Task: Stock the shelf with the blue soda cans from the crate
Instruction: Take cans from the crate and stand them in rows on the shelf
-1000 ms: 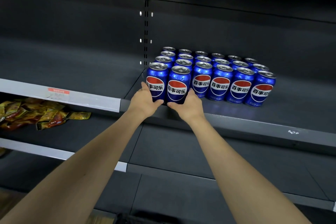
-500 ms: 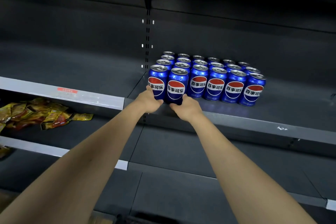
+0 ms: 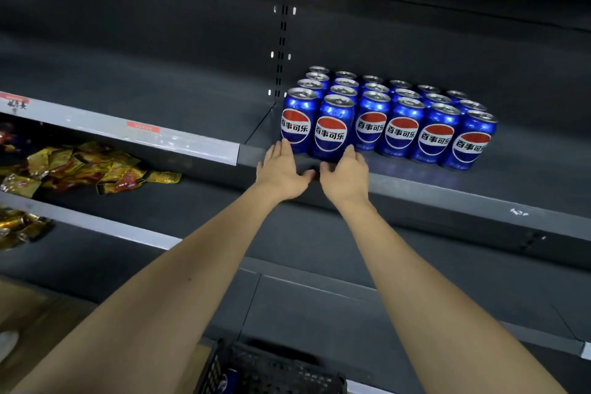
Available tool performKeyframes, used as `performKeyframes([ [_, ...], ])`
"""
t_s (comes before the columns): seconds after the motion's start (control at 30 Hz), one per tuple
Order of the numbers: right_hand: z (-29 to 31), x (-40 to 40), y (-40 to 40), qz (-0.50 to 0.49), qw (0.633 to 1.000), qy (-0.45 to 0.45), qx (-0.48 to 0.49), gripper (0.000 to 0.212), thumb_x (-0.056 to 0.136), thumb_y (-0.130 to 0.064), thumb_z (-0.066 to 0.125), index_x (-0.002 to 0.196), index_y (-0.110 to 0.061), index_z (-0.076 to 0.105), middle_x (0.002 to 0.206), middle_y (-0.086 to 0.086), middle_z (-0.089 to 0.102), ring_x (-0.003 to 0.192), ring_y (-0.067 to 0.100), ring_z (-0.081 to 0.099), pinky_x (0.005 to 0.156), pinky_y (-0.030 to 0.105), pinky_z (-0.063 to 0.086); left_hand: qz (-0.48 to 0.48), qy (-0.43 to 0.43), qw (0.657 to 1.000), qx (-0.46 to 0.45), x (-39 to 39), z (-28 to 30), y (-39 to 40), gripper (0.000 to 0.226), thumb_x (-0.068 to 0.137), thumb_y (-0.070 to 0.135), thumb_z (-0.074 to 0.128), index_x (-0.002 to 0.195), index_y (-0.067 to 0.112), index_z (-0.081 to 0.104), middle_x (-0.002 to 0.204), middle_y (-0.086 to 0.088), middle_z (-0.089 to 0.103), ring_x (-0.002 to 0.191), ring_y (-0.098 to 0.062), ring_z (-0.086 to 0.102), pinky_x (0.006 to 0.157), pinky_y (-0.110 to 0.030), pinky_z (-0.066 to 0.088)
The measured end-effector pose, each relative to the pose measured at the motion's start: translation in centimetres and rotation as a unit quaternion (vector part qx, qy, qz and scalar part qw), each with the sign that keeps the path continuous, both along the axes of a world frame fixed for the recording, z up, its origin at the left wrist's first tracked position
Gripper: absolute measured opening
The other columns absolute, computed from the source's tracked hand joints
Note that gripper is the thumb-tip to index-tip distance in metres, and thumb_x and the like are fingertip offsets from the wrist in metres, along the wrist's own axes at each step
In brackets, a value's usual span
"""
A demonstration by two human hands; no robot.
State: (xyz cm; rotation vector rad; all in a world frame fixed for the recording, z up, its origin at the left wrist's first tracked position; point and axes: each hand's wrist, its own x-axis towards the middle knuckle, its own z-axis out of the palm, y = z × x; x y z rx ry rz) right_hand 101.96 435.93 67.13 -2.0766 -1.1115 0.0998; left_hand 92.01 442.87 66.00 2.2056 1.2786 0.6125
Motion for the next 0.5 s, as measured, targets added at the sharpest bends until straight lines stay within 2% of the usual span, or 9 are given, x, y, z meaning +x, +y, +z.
performKeyframes([
  [0.07,-2.4,-1.8,-1.5,-0.001,0.995,-0.022,0.099,0.053,0.093,-0.013,0.054,0.141,-0.001,0.035,0.141,0.017,0.041,0.132,0.028,0.035,0.106,0.025,0.028,0.016,-0.009,0.999,0.026,-1.0,-1.8,-2.1,0.086,0.089,0.041,0.056,0.15,0.009,0.006,0.158,-0.005,0.012,0.145,-0.022,0.011,0.117,-0.042,0.017],
  [0.13,-6.0,-3.6,-3.3,0.04,0.991,-0.031,0.127,0.053,0.093,-0.01,0.051,0.143,-0.002,0.034,0.143,0.016,0.039,0.135,0.025,0.032,0.108,0.019,0.022,0.03,-0.035,0.999,-0.002,-2.2,-4.8,-4.0,0.083,0.091,0.037,0.055,0.151,0.009,0.005,0.158,-0.004,0.013,0.144,-0.022,0.012,0.117,-0.039,0.018],
  [0.27,-15.1,-5.1,-7.4,0.117,0.993,-0.013,-0.026,0.055,0.096,-0.013,0.047,0.147,-0.007,0.026,0.149,0.011,0.032,0.138,0.021,0.026,0.11,0.026,0.026,0.06,-0.004,0.993,-0.105,-5.3,-13.2,-7.6,0.078,0.093,0.035,0.054,0.15,0.006,0.009,0.157,-0.006,0.016,0.144,-0.022,0.015,0.115,-0.034,0.019],
  [0.33,-19.1,-5.1,-9.3,0.132,0.986,-0.002,-0.1,0.055,0.097,-0.015,0.045,0.148,-0.007,0.025,0.151,0.009,0.03,0.14,0.021,0.024,0.111,0.029,0.027,0.088,0.003,0.985,-0.149,-6.8,-17.0,-9.2,0.074,0.093,0.034,0.054,0.15,0.007,0.015,0.155,-0.008,0.023,0.143,-0.023,0.02,0.115,-0.036,0.023],
  [0.43,-24.2,-5.0,-11.9,0.162,0.968,0.009,-0.192,0.057,0.097,-0.019,0.046,0.148,-0.006,0.023,0.153,0.008,0.027,0.142,0.022,0.021,0.111,0.029,0.028,0.114,0.026,0.975,-0.187,-8.6,-22.2,-11.4,0.07,0.092,0.034,0.053,0.149,0.007,0.021,0.152,-0.008,0.029,0.14,-0.026,0.025,0.112,-0.04,0.029],
  [0.5,-27.4,-4.8,-13.9,0.181,0.951,0.004,-0.252,0.06,0.097,-0.022,0.048,0.149,-0.006,0.023,0.153,0.008,0.027,0.143,0.022,0.019,0.114,0.028,0.024,0.115,0.039,0.975,-0.187,-9.3,-25.6,-12.7,0.065,0.087,0.034,0.053,0.141,0.004,0.035,0.142,-0.015,0.043,0.132,-0.033,0.038,0.105,-0.041,0.036],
])
